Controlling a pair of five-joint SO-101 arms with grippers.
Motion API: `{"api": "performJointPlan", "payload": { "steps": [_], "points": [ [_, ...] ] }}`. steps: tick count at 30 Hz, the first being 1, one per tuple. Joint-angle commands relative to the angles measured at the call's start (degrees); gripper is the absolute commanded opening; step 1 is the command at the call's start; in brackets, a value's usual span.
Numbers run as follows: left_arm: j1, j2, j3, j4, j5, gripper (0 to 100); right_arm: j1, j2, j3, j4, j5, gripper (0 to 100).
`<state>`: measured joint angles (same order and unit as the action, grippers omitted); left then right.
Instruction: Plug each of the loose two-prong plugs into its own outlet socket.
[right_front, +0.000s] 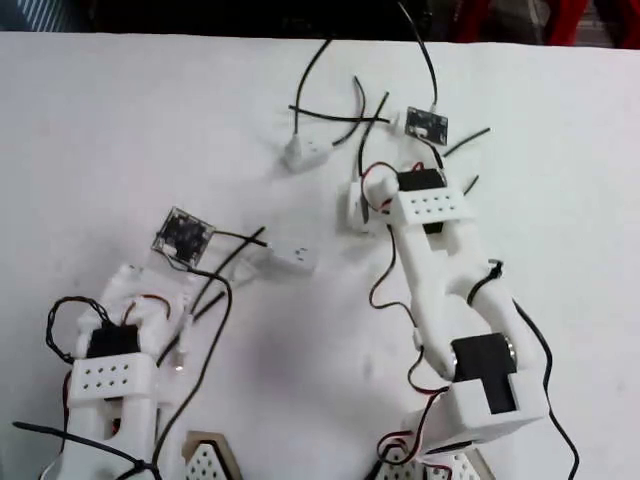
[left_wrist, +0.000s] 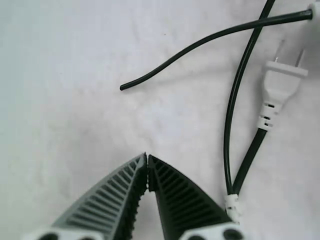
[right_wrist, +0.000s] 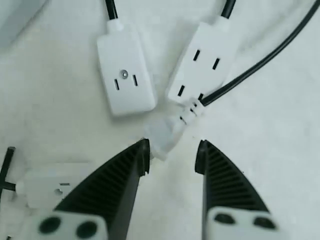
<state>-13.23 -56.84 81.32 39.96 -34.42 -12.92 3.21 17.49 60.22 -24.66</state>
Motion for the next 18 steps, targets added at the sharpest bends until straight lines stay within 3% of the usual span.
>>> {"api": "performJointPlan", "payload": {
  "steps": [1, 10, 18],
  "points": [
    [-0.31, -1.19, -0.18, -0.97, -0.44, 3, -0.48, -0.48, -0.70, -1.27, -3.69, 15.3],
    [-0.31, -1.19, -0.18, -0.97, -0.44, 3, -2.51, 0.04, -0.53, -1.36, -9.32, 15.5],
    [-0.40, -1.19, -0.18, -0.97, -0.35, 3, -2.15, 3.21, -0.62, -4.62, -9.67, 15.4]
  ]
}}
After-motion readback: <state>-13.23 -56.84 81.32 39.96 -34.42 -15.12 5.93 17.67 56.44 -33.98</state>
